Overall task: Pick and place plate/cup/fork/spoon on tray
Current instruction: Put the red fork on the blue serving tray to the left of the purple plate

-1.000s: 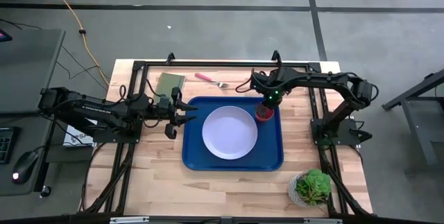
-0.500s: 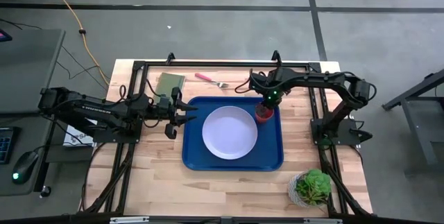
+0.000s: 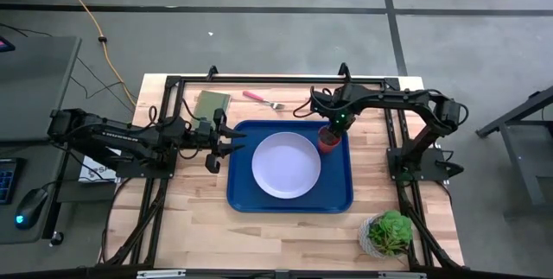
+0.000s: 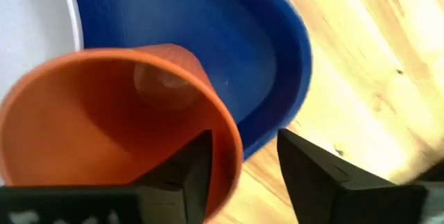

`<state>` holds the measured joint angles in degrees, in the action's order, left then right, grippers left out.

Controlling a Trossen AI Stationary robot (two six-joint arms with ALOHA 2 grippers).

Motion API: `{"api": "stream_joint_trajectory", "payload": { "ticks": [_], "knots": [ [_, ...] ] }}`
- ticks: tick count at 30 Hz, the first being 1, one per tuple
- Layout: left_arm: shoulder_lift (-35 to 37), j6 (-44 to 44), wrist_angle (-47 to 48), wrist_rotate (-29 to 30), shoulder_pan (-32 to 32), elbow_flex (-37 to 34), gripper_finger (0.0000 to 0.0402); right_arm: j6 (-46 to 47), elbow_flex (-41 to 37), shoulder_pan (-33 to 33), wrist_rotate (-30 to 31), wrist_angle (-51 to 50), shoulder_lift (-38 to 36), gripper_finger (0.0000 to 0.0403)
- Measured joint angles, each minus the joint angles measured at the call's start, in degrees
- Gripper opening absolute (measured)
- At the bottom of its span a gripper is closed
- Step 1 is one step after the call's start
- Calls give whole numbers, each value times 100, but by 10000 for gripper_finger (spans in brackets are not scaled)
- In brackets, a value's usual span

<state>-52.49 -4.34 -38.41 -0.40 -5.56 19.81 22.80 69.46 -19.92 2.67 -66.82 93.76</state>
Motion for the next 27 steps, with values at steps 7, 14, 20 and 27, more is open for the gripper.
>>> {"api": "stream_joint_trajectory", "payload": {
  "ticks": [7, 14, 20, 27],
  "knots": [
    [0, 0, 0, 0, 0, 0, 124, -361, 645, 2, 296, -642, -8, 167],
    [0, 0, 2, 0, -2, 0, 124, -598, 1030, 9, 622, -728, -564, 167],
    [2, -1, 227, 0, -2, 0, 124, -585, 115, 313, 880, 145, -1874, 167],
    [-168, 10, 299, 249, -2, 2, 124, -554, -1703, 1027, 852, 2804, -3864, 167]
  ]
}}
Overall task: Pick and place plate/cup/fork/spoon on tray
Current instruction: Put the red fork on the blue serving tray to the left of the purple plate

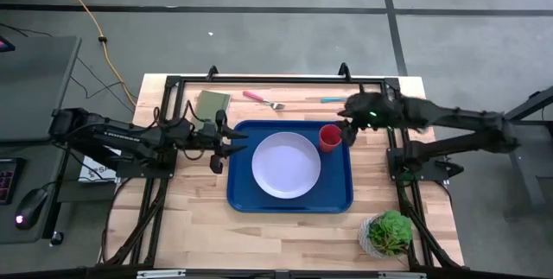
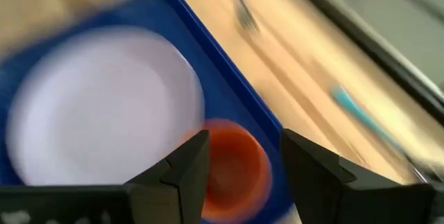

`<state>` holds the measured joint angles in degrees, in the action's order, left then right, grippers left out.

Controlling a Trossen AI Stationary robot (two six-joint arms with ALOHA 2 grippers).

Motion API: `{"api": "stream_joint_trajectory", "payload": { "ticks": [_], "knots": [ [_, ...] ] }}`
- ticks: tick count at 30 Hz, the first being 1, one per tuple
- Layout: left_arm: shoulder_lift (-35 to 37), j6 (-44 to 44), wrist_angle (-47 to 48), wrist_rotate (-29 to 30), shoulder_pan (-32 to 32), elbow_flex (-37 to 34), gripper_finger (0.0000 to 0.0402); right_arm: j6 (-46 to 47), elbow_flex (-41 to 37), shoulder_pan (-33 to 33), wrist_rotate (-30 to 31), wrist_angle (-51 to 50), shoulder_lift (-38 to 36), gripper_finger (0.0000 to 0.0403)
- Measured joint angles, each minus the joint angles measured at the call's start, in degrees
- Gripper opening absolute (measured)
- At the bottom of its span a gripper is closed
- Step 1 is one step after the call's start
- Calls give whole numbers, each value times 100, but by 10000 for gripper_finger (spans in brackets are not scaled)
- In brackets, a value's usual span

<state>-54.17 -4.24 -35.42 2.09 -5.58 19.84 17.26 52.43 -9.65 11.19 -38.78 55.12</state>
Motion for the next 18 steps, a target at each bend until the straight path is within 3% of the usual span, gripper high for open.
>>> {"api": "stream_joint_trajectory", "payload": {
  "ticks": [5, 9, 13, 18],
  "knots": [
    [-248, 515, -27, 181, -47, 0, 124, -712, -1649, 528, 17, 3350, -1093, 167],
    [-326, 589, -66, 182, -205, 2, 124, -1049, -2735, 707, 86, 5593, -1364, 167],
    [-326, 376, -150, 173, -337, 2, 124, -1253, -3301, 747, 27, 6707, -1290, 167],
    [-326, 338, -203, 117, -378, 2, 124, -1328, -3425, 745, -47, 6939, -1209, 167]
  ]
}}
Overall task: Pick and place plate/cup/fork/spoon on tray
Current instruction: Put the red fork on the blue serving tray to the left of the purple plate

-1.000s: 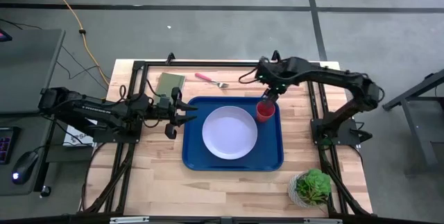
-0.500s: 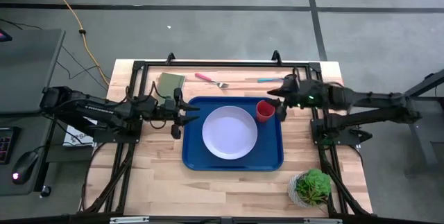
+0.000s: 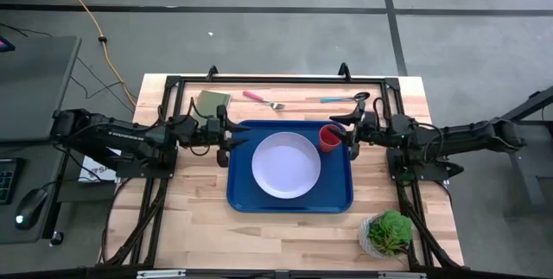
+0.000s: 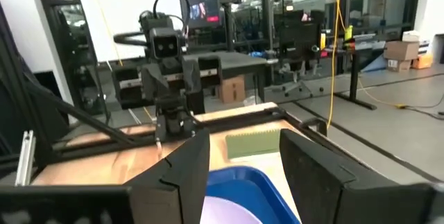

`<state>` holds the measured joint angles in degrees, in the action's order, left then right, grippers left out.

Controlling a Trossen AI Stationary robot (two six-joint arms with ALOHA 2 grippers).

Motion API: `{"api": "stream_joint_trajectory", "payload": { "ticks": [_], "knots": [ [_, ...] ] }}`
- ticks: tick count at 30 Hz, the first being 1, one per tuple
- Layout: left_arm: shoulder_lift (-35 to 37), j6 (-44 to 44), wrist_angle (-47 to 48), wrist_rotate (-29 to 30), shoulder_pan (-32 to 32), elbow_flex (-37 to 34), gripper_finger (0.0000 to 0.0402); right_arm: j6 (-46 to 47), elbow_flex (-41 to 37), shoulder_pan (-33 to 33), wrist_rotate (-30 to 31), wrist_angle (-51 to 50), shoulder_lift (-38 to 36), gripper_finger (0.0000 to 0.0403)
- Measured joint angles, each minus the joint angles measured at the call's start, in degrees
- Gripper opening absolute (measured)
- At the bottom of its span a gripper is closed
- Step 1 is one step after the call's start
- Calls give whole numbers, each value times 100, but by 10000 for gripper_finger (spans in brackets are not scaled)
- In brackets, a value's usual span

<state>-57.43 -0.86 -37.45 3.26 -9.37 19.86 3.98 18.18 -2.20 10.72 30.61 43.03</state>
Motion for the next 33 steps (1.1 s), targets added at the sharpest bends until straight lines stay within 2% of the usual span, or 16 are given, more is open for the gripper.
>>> {"api": "stream_joint_trajectory", "payload": {
  "ticks": [13, 16, 19, 24, 29, 33],
  "knots": [
    [-4, -141, 44, 5, 0, 4, 124, 3, 4, 0, -111, 57, 0, 167],
    [-268, -181, 600, 323, -1, 355, 124, 3, 6, 0, -111, 57, 0, 167],
    [-866, -148, 1858, 763, -209, 1252, 124, 2, 6, 0, -109, 57, 2, 167],
    [-2363, -170, 3995, 744, -813, 3014, 124, 3, 6, 0, -108, 53, 2, 167],
    [-3743, 216, 4492, 648, -1313, 4008, 124, 138, 6, 0, -108, 24, 2, 167],
    [-4508, -130, 4497, -18, -1640, 4472, 124, 254, 8, 0, -107, 3, 2, 167]
  ]
}}
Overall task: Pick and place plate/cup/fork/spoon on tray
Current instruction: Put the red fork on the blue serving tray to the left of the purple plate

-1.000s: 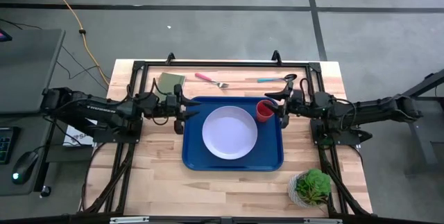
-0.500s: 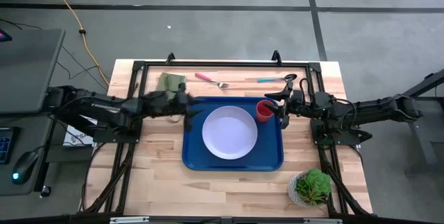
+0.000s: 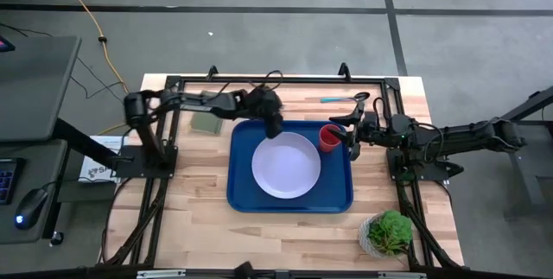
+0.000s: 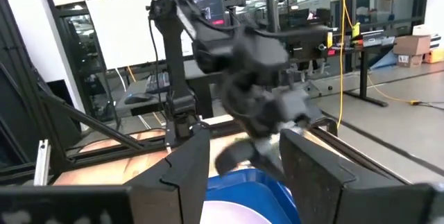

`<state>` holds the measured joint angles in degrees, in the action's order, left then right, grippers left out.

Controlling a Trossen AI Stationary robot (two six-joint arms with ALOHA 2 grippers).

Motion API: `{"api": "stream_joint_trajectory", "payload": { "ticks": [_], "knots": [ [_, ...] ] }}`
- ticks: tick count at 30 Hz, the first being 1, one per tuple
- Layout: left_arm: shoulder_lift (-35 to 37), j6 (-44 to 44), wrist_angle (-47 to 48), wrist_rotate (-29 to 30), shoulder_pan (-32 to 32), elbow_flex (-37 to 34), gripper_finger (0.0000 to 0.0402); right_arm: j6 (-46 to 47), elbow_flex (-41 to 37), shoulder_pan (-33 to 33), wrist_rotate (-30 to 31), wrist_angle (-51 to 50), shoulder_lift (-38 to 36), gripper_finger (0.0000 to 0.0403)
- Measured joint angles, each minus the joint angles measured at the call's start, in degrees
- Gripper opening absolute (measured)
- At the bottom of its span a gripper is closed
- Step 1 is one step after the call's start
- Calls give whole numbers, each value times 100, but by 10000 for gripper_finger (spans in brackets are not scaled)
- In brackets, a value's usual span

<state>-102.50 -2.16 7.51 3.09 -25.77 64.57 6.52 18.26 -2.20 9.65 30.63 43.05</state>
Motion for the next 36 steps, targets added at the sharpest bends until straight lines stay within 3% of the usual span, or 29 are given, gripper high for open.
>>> {"api": "stream_joint_trajectory", "payload": {
  "ticks": [7, 14, 25, 30, 36],
  "knots": [
    [-813, -356, 50, -147, -387, 473, 124, 2, 0, 0, 0, 2, 0, 167],
    [-1051, -312, 364, -236, -677, 753, 124, 3, 0, 0, 2, 2, 0, 167],
    [-815, 1724, 1752, 466, -1594, 767, 124, 99, 0, 0, 2, -122, 4, 167],
    [-824, 2578, 1694, -26, -1998, 815, 124, -20, 0, -4, 89, -116, 4, 167],
    [-830, 3379, 2663, -1026, -2289, 1395, 124, -301, 0, -4, 333, -84, 4, 167]
  ]
}}
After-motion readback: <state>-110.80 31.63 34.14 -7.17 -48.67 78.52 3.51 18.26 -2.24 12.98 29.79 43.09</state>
